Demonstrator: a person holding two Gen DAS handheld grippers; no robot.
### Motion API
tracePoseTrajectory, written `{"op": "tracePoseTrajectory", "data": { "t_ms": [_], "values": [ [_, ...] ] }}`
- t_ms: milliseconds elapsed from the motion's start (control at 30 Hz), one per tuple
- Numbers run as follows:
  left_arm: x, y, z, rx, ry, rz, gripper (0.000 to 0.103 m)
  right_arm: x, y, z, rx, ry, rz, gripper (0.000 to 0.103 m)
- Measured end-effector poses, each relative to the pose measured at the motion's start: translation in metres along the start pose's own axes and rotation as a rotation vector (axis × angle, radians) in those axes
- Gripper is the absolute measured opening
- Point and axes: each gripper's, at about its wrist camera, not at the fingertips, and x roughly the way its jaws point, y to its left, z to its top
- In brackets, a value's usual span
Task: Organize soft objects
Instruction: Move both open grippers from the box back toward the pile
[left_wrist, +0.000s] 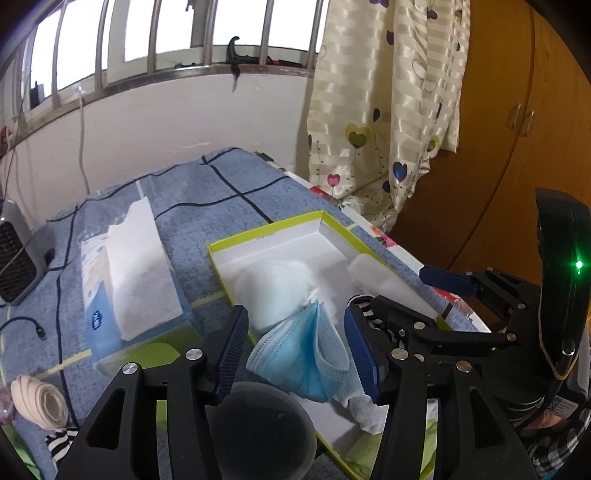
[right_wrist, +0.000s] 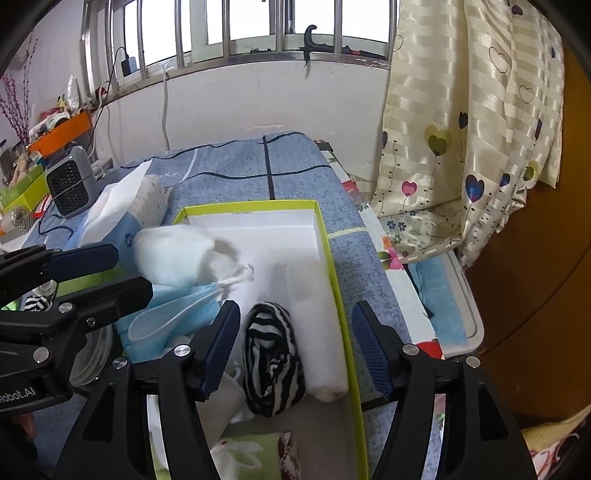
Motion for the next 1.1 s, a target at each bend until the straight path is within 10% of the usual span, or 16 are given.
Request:
{"op": "tracePoseTrajectory", "data": {
  "t_ms": [1100],
  "values": [
    [-0.066, 0.010, -0.031, -0.003, -0.089, 0.085, 0.057, -0.049, 0.020, -0.017, 0.083, -0.079, -0.002, 0.064]
  ]
}}
